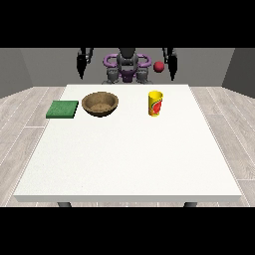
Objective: Pick the cup and pour the ball into the bowl, then pick the bowl and place it on the pad
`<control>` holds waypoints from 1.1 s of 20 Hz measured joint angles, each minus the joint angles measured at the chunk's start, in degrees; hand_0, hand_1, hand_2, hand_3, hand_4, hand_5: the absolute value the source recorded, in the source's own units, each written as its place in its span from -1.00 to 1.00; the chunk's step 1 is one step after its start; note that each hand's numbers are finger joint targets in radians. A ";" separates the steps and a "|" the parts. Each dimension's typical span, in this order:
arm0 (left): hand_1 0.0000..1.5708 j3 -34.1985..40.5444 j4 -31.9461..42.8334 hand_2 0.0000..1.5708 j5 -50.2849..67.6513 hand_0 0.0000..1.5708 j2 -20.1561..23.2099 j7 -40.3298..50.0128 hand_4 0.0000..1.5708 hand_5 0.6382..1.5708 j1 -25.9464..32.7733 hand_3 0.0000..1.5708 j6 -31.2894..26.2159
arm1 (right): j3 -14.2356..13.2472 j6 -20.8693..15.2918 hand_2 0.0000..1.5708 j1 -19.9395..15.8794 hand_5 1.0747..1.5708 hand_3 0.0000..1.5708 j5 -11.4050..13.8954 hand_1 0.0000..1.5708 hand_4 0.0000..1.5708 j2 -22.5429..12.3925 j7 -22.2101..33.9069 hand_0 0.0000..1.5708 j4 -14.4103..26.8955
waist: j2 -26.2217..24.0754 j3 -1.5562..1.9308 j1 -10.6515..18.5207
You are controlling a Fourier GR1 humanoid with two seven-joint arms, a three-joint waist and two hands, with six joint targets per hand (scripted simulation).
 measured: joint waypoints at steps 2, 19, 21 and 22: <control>-1.00 0.10 -1.40 -1.00 0.08 -1.00 0.53 0.94 -1.00 0.92 -0.18 -1.00 -0.13 | -0.16 0.05 -1.00 -0.13 1.00 -0.61 -0.02 -1.00 0.35 -0.62 0.99 -1.00 -1.33 | -3.64 -0.10 -0.03; -1.00 0.53 -18.07 -1.00 15.46 -1.00 -4.53 19.12 -1.00 0.89 -0.76 -1.00 -0.66 | 22.06 -23.07 -1.00 -9.49 0.99 -1.00 2.43 -1.00 -0.55 4.96 26.55 -1.00 -13.92 | -24.63 -0.43 3.09; -1.00 1.17 -18.60 -1.00 15.57 -1.00 -3.88 19.27 -1.00 0.88 -3.02 -1.00 -0.75 | 23.66 -24.95 -1.00 -14.02 1.00 -1.00 4.74 -1.00 -0.75 5.10 28.90 -1.00 -14.06 | -21.50 -0.43 2.01; -1.00 0.87 -18.53 -1.00 15.10 -1.00 -4.14 18.54 -1.00 0.86 -4.25 -1.00 -0.63 | 23.49 -25.05 -1.00 -16.37 1.00 -1.00 5.62 -1.00 -0.83 5.14 29.29 -1.00 -13.75 | -19.36 -0.43 1.68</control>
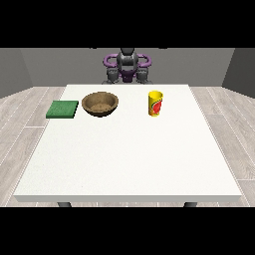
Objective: Pick the cup and pour the ball into the bowl, then pick the bowl and place it on the pad
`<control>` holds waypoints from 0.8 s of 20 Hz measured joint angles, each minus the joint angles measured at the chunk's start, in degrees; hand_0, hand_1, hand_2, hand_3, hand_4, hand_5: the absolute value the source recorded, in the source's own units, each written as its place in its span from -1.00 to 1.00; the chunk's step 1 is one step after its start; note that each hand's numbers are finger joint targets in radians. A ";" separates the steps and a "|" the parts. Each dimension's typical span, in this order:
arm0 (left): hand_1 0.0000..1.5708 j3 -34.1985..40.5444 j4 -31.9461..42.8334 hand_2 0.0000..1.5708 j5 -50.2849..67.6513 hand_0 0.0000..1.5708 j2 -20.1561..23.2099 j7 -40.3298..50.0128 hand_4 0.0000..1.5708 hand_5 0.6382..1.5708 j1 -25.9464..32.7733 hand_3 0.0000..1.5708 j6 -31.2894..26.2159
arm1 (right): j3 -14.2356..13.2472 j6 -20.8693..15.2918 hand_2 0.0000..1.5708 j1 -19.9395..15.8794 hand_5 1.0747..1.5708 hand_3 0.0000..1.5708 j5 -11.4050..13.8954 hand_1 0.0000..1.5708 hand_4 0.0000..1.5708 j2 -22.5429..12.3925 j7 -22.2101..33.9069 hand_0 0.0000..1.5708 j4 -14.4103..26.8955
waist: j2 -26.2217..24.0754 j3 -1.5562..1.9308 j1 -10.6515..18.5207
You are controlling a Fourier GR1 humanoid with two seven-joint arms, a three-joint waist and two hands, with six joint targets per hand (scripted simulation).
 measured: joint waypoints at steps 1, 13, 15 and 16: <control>-1.00 0.72 0.28 -1.00 -0.03 -1.00 0.36 -0.60 -1.00 0.87 -2.17 -1.00 0.00 | -0.38 0.40 -1.00 -1.87 1.00 -1.00 0.46 -1.00 -1.00 -0.03 -0.43 -1.00 0.21 | 2.59 0.01 -0.55; -1.00 9.65 12.62 -1.00 -5.28 -1.00 7.19 -17.05 -1.00 0.71 -18.46 -1.00 -1.29 | -7.39 7.30 -1.00 -11.23 0.98 -1.00 -2.37 -1.00 -1.00 -2.71 -9.66 -1.00 -0.29 | 27.26 0.07 -7.27; -1.00 10.92 16.50 -1.00 -6.04 -1.00 7.88 -21.10 -1.00 0.71 -18.39 -1.00 -1.87 | -8.14 8.49 -1.00 -11.36 0.99 -1.00 -3.14 -1.00 -1.00 -3.25 -9.60 -1.00 -2.05 | 28.59 0.06 -8.53; -1.00 11.49 18.48 -1.00 -6.39 -1.00 8.07 -23.79 -1.00 0.69 -17.77 -1.00 -2.36 | -8.22 9.03 -1.00 -11.27 0.99 -1.00 -3.31 -1.00 -1.00 -3.53 -9.52 -1.00 -3.07 | 29.21 0.05 -8.96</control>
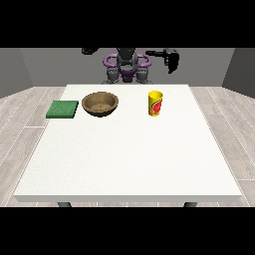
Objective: Pick the cup and pour the ball into the bowl, then pick the bowl and place it on the pad
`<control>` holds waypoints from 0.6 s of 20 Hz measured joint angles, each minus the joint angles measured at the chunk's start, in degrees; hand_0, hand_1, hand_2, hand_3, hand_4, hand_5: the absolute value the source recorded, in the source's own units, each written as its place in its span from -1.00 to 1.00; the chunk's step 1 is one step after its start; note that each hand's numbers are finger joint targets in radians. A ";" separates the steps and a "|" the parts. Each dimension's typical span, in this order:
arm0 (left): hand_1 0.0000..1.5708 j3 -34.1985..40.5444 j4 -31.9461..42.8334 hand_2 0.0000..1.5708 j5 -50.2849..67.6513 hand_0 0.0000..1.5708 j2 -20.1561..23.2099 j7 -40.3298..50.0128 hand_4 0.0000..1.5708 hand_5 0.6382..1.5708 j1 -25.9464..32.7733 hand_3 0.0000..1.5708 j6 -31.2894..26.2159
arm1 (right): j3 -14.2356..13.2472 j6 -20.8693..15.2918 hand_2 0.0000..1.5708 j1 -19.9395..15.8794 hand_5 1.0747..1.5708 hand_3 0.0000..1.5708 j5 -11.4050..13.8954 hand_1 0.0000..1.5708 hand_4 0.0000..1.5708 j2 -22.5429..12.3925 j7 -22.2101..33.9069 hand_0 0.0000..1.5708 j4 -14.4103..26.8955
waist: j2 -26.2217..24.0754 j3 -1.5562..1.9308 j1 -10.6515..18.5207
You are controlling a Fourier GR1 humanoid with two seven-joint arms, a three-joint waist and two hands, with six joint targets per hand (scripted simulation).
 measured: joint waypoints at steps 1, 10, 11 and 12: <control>-1.00 0.28 1.46 -1.00 -0.16 -1.00 -0.16 -2.34 -1.00 0.67 0.77 -1.00 -0.43 | -0.37 0.44 -1.00 0.46 0.99 -1.00 -0.13 -1.00 -1.00 -0.30 -0.84 -1.00 -0.43 | 0.87 -0.01 -0.03; -1.00 2.15 18.79 -1.00 -1.71 -1.00 -0.13 -19.05 -1.00 0.67 2.41 -1.00 -4.03 | -6.94 4.51 -1.00 0.66 0.99 -1.00 -3.43 -1.00 -1.00 -3.38 0.28 -1.00 -3.55 | 2.27 -0.02 0.12; -1.00 1.91 20.31 -1.00 -2.21 -1.00 -0.44 -19.66 -1.00 0.69 1.79 -1.00 -3.54 | -7.50 5.17 -1.00 1.56 0.99 -1.00 -4.05 -1.00 -1.00 -3.35 -0.48 -1.00 -3.25 | 1.88 -0.02 0.14; -1.00 2.20 22.08 -1.00 -2.43 -1.00 -0.46 -21.52 -1.00 0.71 1.67 -1.00 -3.52 | -8.36 6.07 -1.00 1.62 0.99 -1.00 -5.04 -1.00 -1.00 -3.80 -0.59 -1.00 -3.73 | 2.29 0.00 -0.20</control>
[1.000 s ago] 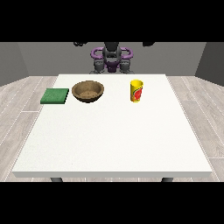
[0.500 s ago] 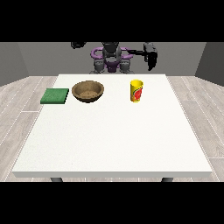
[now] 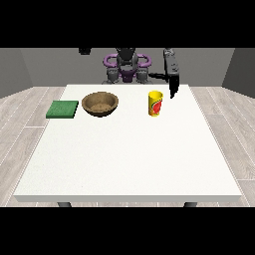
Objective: Pick the cup and pour the ball into the bowl, then pick the bowl and place it on the pad
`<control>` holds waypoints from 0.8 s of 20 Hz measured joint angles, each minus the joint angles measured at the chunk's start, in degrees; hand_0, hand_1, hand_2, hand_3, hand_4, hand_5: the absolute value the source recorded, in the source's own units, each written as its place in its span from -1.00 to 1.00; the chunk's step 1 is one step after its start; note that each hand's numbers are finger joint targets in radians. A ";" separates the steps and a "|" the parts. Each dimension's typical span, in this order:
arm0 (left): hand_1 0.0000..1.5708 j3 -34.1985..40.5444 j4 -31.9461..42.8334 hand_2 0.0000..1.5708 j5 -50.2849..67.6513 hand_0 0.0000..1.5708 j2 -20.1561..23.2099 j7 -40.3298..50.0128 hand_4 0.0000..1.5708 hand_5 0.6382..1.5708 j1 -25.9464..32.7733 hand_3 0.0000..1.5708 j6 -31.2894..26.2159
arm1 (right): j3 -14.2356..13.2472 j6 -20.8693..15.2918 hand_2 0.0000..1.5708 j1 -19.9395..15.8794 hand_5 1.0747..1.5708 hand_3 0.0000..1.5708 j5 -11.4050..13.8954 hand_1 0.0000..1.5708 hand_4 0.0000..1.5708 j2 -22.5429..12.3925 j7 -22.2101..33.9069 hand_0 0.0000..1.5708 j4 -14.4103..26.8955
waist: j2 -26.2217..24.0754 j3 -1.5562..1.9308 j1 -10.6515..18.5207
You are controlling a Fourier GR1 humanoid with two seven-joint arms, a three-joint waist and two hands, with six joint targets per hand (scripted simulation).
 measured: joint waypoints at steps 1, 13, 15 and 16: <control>-1.00 0.09 1.93 -1.00 -0.21 -1.00 -0.18 -1.25 -1.00 0.73 -0.02 -1.00 0.04 | 0.19 0.27 -1.00 1.31 0.99 -1.00 -0.05 -1.00 -1.00 0.16 -0.14 -1.00 -0.54 | -0.46 0.00 -0.29; -1.00 2.57 21.02 -1.00 -0.90 -1.00 0.44 -13.49 -1.00 0.70 -5.31 -1.00 0.28 | -6.63 6.09 -1.00 5.41 0.99 -1.00 -5.73 -1.00 -1.00 -3.01 -0.04 -1.00 -4.61 | 0.29 0.00 -2.69; -1.00 3.28 23.84 -1.00 -0.84 -1.00 0.81 -16.03 -1.00 0.70 -6.31 -1.00 0.38 | -7.59 7.32 -1.00 5.82 0.98 -1.00 -6.71 -1.00 -1.00 -3.86 -0.08 -1.00 -6.05 | 1.36 0.00 -3.78; -1.00 3.47 25.12 -1.00 -0.76 -1.00 1.10 -16.49 -1.00 0.70 -6.75 -1.00 0.11 | -8.40 8.08 -1.00 6.39 0.98 -1.00 -7.59 -1.00 -1.00 -4.24 -0.22 -1.00 -6.33 | 1.43 -0.02 -4.01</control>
